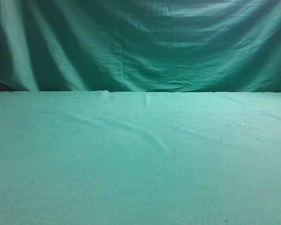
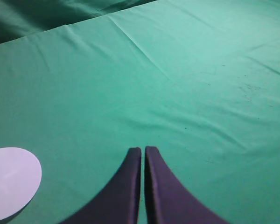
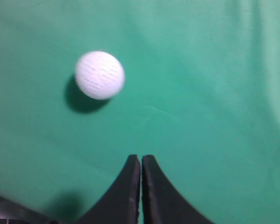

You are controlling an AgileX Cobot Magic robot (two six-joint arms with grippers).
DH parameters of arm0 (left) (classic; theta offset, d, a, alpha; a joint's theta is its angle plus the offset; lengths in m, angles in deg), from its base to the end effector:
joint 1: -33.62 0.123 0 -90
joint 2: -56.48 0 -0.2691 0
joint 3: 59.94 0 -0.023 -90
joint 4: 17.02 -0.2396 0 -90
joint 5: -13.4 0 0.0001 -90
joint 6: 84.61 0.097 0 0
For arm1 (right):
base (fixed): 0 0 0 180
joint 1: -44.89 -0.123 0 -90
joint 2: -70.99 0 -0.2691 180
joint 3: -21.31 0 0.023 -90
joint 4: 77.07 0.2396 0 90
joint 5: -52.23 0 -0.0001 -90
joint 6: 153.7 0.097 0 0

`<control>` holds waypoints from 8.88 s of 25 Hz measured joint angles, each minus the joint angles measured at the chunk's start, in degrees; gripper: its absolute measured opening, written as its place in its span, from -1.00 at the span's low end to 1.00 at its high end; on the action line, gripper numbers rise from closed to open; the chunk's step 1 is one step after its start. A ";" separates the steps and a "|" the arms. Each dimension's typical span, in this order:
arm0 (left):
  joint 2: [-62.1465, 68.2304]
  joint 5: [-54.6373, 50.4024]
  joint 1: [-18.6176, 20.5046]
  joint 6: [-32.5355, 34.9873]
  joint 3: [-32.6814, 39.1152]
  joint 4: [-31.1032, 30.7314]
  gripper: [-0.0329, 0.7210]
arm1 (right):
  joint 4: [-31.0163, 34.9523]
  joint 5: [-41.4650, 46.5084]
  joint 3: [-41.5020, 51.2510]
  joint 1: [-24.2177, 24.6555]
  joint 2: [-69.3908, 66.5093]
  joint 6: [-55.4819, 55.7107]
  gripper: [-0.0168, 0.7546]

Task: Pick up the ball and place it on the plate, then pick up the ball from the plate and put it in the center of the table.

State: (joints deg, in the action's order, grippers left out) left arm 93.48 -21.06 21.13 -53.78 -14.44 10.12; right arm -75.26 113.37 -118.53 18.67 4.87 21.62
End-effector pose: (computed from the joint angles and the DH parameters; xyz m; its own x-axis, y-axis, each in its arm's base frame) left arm 0.0973 -0.0472 0.3010 -0.3314 0.2097 -0.9199 0.4896 0.8716 0.0223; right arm 0.1321 0.0680 0.2293 -0.8439 -0.4896 -0.2193 -0.5042 0.8635 0.0125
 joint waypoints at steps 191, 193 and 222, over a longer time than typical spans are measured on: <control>-12.01 15.28 0.00 -2.48 23.58 0.69 -0.91 | -9.08 -30.65 22.80 -13.66 43.41 16.91 -0.82; -12.01 15.51 0.00 -2.48 23.58 0.79 -0.91 | -7.53 -32.02 22.80 -13.66 43.41 16.91 -0.82; -12.01 15.51 0.00 -2.59 23.58 0.90 -0.91 | -6.95 -36.68 33.15 13.50 58.12 15.98 -0.82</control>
State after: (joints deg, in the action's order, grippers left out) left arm 81.47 -5.55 21.13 -56.37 9.13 11.02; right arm -82.21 76.69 -85.39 32.17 62.99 37.61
